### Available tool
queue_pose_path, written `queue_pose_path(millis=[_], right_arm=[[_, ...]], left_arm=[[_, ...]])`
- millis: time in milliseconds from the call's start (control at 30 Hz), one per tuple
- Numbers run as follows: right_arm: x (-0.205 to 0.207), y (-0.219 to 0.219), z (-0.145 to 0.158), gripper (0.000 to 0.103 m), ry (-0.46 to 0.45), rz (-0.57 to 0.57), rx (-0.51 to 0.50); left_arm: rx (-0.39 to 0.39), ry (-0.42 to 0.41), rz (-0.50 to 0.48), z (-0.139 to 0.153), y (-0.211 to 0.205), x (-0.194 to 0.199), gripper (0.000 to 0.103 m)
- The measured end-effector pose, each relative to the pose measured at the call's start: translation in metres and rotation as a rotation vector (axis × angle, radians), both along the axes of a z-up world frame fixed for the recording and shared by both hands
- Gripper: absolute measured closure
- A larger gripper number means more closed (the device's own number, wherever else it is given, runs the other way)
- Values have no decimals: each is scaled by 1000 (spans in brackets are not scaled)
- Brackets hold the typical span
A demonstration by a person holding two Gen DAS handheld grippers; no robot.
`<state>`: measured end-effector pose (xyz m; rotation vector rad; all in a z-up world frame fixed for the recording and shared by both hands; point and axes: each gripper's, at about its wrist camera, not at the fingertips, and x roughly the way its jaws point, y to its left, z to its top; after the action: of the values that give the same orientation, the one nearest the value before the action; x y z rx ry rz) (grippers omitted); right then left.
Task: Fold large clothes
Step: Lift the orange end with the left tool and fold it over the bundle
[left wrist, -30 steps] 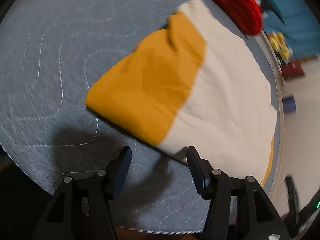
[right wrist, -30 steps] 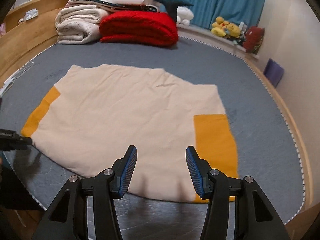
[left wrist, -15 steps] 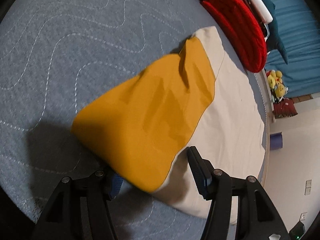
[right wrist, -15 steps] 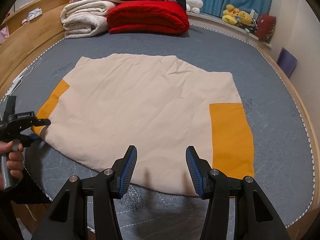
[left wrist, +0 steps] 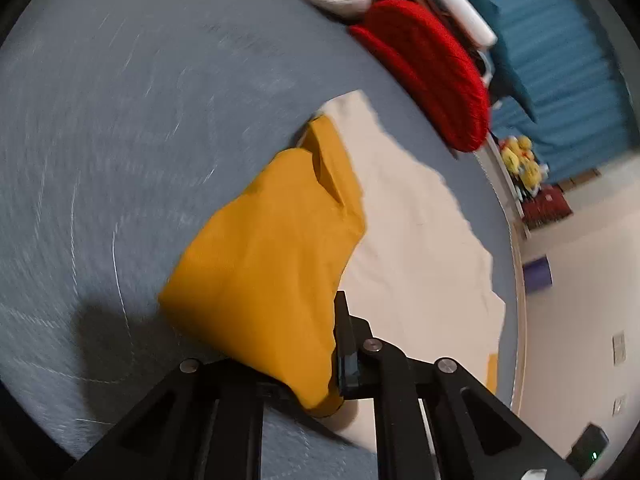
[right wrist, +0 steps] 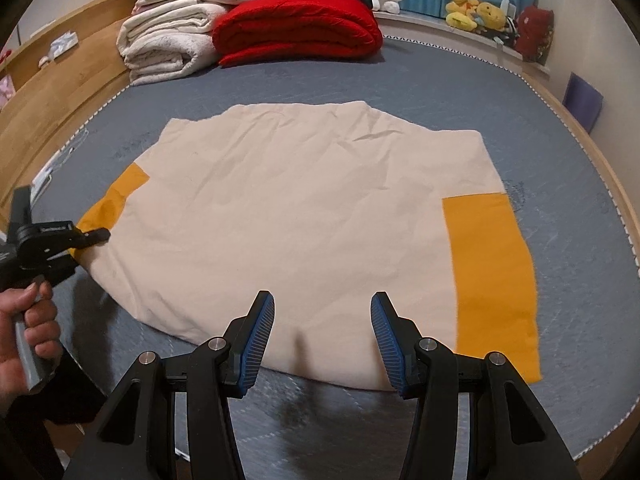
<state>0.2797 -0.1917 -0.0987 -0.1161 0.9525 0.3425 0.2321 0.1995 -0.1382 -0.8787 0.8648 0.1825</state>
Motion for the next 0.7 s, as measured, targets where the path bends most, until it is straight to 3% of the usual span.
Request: queue_pose_path(millis=[167, 267, 367, 433, 533, 633, 700], right_arm=[[5, 15, 5, 68, 8, -1, 81], [5, 27, 9, 72, 11, 23, 140], [1, 44, 10, 73, 9, 75, 175], [-6, 63, 11, 73, 3, 142, 188], [-13, 91, 6, 73, 16, 233, 184], [-13, 116, -13, 73, 74, 269, 139], [-7, 130, -35, 73, 139, 259, 64]], left_arm=[[131, -28, -125, 65, 10, 2, 93], [192, -20, -178, 88, 23, -5, 93], [235, -16, -227, 93, 29, -15, 93], [305, -24, -266, 85, 25, -22, 93], [228, -5, -214, 69, 30, -22, 93], [321, 3, -230, 75, 17, -18, 93], [342, -14, -259, 78, 5, -15, 93]])
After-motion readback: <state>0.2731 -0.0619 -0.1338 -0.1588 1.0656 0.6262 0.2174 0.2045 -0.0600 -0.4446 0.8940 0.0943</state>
